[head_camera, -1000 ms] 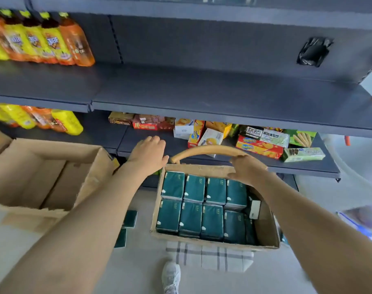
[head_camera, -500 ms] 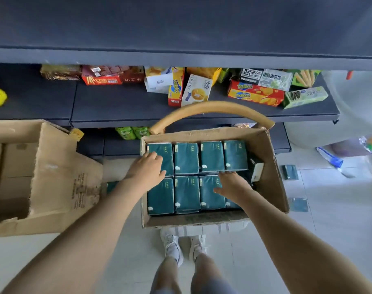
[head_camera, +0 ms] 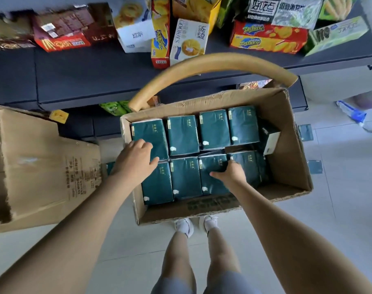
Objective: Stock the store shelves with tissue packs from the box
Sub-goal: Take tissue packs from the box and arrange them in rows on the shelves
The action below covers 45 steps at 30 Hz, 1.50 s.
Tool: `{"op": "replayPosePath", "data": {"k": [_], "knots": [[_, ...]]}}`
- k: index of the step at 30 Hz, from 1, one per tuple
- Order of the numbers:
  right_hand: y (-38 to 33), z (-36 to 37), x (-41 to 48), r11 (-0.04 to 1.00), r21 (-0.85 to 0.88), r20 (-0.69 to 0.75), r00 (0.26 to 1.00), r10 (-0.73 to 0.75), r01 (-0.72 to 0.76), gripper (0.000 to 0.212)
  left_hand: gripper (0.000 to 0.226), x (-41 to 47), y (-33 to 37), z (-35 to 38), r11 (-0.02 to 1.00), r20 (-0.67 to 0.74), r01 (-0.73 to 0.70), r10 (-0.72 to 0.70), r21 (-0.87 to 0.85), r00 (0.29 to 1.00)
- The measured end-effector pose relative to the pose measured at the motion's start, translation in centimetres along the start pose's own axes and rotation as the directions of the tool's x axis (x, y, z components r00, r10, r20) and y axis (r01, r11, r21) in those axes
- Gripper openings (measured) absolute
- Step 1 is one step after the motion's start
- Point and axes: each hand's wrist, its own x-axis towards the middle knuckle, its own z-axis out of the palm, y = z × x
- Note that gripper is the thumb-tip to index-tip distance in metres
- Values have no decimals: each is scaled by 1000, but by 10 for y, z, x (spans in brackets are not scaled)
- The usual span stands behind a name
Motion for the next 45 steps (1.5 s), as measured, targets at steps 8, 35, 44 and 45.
{"op": "replayPosePath", "data": {"k": [8, 35, 44, 45], "knots": [[26, -1, -21, 909, 411, -15, 996, 84, -71, 45, 45, 18, 1, -18, 998, 33, -63, 62, 11, 998], [17, 11, -33, 669, 741, 63, 998, 21, -61, 67, 57, 105, 27, -48, 429, 590, -697, 373, 575, 717], [8, -45, -62, 595, 796, -113, 993, -31, 109, 38, 42, 72, 34, -107, 933, 344, -328, 262, 147, 901], [6, -52, -64, 592, 795, -135, 990, -42, 134, 46, 41, 66, 33, -114, 955, 315, -284, 246, 83, 917]]}}
